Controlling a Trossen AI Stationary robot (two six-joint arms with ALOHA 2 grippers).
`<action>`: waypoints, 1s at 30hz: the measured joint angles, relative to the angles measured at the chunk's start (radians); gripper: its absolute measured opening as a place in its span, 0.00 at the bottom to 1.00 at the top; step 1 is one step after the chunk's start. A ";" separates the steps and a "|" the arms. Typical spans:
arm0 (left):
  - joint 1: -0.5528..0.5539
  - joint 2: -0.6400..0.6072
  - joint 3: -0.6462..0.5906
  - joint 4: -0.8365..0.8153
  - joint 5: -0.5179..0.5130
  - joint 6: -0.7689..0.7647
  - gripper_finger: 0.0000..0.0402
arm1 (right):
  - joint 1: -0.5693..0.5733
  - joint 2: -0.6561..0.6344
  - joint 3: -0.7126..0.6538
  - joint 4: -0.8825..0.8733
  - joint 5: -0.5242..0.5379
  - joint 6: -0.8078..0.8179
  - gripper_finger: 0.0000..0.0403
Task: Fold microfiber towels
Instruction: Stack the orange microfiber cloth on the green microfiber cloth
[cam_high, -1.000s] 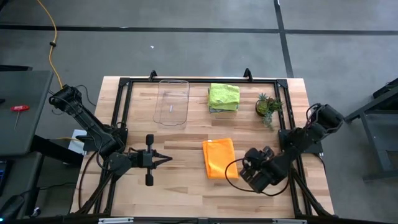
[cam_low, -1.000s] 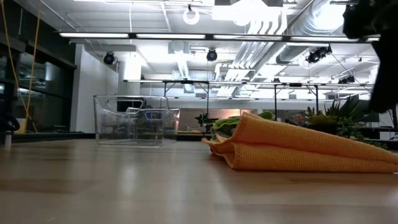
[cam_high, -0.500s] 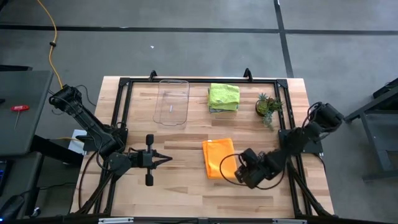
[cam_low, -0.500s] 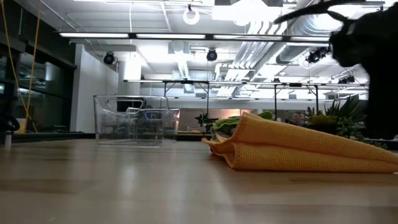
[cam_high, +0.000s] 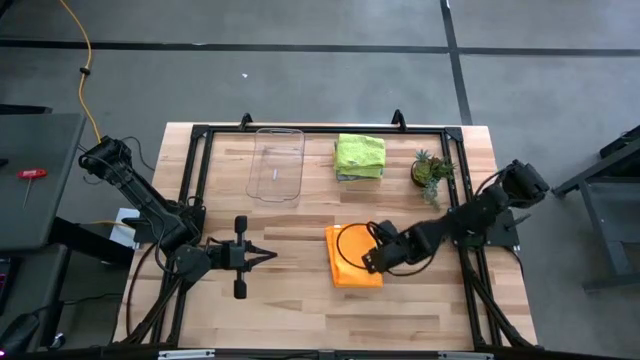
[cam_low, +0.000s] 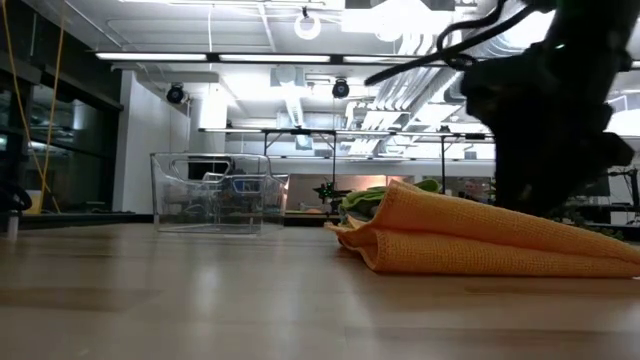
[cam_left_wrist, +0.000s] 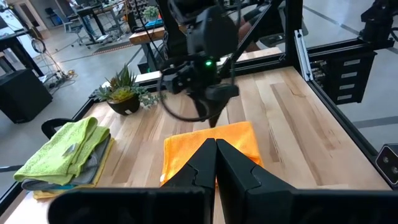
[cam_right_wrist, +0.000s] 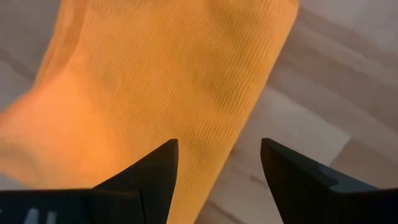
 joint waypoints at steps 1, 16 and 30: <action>0.000 0.000 0.000 0.000 0.000 0.000 0.00 | -0.013 0.000 0.000 -0.001 -0.004 -0.001 0.55; 0.000 0.000 0.000 0.001 0.000 -0.025 0.00 | -0.074 0.087 0.000 0.087 -0.128 0.023 0.55; 0.000 0.000 0.000 0.001 0.002 -0.026 0.00 | -0.073 0.130 0.005 0.100 -0.138 0.049 0.54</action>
